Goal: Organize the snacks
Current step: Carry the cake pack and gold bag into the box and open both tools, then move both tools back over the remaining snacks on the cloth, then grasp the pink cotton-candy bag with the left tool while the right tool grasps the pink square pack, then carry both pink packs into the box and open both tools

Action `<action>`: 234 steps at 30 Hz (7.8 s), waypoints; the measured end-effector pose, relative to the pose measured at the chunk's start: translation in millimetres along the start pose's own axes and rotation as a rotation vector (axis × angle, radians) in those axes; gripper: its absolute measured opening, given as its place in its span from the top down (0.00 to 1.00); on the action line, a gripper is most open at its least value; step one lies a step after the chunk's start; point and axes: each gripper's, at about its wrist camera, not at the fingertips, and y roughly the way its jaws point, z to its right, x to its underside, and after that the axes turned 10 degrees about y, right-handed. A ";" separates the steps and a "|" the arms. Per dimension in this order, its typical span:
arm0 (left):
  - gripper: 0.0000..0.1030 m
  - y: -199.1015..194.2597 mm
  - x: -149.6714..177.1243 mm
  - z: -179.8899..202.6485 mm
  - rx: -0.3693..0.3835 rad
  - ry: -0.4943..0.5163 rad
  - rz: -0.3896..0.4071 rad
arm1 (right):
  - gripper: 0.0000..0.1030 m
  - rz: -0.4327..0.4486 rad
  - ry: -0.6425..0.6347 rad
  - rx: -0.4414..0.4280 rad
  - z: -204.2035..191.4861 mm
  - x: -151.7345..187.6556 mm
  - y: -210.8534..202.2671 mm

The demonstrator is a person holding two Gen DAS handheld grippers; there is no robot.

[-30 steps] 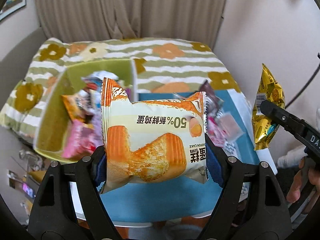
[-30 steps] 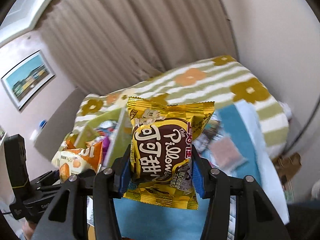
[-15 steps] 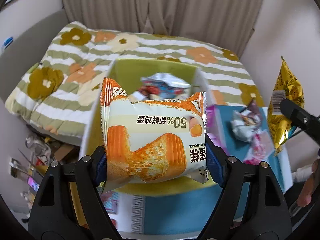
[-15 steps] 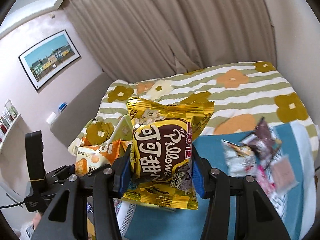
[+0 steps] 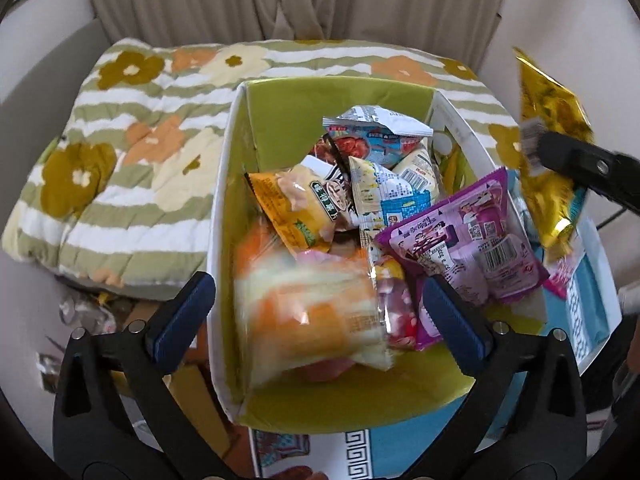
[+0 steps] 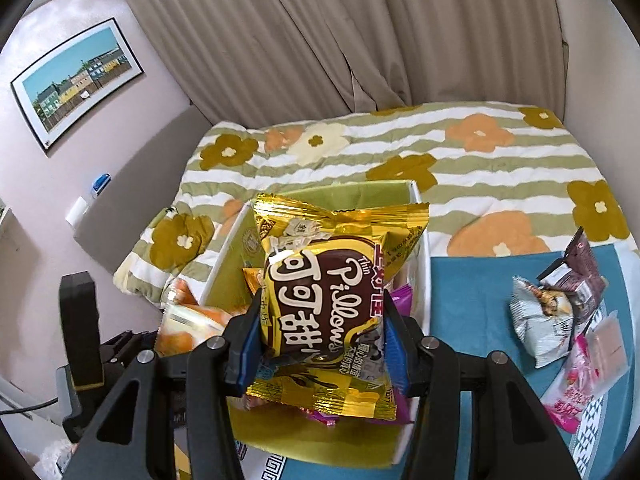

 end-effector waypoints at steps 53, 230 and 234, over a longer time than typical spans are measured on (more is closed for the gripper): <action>0.00 -86.2 2.0 6.0 -0.030 -0.022 0.105 | 0.01 0.086 -0.168 0.052 -39.8 2.4 -35.7; 0.01 27.5 -50.4 -20.3 -0.010 -0.058 -0.030 | 0.26 -0.103 -0.177 0.052 -17.2 -65.0 95.6; 0.01 29.0 -45.6 -20.5 -0.011 -0.069 -0.046 | 0.00 -0.075 -0.192 0.057 -18.0 -63.0 90.9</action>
